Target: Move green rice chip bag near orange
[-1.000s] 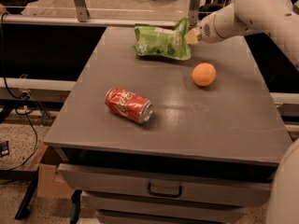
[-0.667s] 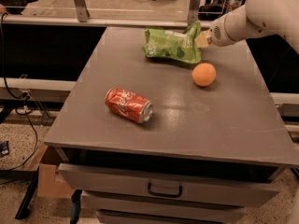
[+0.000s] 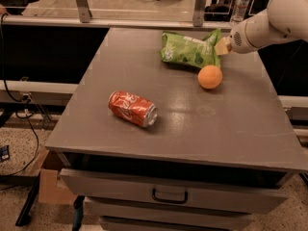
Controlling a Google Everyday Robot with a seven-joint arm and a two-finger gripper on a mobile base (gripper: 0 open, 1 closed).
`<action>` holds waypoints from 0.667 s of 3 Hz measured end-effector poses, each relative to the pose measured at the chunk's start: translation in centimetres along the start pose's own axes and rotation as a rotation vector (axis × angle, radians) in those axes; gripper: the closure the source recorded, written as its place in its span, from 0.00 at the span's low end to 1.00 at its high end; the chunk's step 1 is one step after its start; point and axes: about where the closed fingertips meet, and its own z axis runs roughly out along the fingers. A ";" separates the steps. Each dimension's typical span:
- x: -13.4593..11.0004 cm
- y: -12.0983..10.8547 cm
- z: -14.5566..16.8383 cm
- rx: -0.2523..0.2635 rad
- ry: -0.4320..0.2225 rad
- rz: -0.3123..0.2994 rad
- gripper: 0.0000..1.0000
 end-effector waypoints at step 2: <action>0.8 -0.4 -0.6 0.018 0.003 0.005 0.15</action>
Offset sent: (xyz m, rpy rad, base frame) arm -0.0103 -0.0149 0.0012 -0.0149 -0.0169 -0.0319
